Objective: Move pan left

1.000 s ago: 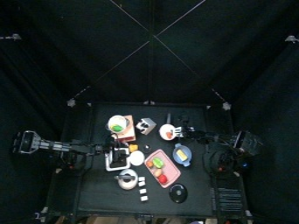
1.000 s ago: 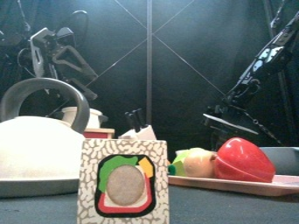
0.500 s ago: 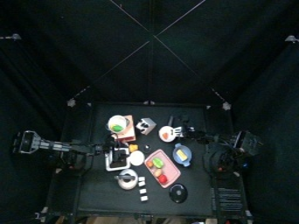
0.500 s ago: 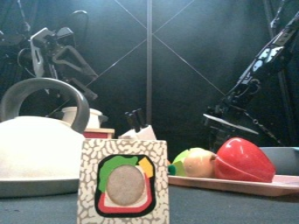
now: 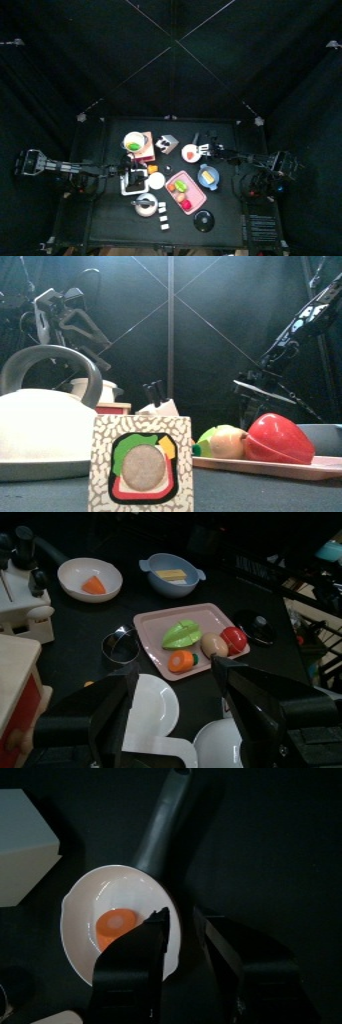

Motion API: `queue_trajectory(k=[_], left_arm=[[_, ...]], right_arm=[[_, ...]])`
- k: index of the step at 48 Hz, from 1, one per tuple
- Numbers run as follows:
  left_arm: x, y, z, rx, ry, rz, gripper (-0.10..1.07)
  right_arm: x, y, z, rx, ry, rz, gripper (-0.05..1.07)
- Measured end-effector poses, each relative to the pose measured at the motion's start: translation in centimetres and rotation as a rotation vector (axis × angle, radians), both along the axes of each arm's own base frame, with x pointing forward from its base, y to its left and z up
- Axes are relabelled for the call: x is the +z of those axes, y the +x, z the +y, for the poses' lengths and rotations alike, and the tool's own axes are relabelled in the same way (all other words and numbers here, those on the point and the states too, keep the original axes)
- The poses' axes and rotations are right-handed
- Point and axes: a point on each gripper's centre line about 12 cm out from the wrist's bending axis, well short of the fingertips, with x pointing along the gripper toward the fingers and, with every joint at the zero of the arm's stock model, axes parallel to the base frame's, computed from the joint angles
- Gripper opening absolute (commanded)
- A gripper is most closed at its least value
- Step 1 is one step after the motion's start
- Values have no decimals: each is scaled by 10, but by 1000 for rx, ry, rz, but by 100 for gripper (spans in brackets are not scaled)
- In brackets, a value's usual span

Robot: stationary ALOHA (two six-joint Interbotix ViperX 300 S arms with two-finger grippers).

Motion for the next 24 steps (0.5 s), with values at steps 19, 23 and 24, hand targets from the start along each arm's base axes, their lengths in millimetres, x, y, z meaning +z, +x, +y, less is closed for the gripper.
queue_trajectory(k=[19,23,24], left_arm=[[-5,-3,0,2,-2,14,94],[-5,-3,0,0,-1,15,94],[-5,-3,0,1,-1,15,94]], right_arm=[[1,0,-1,20,-19,10,69],[4,0,-1,24,-28,4,69],[5,0,-1,25,-29,-2,69]])
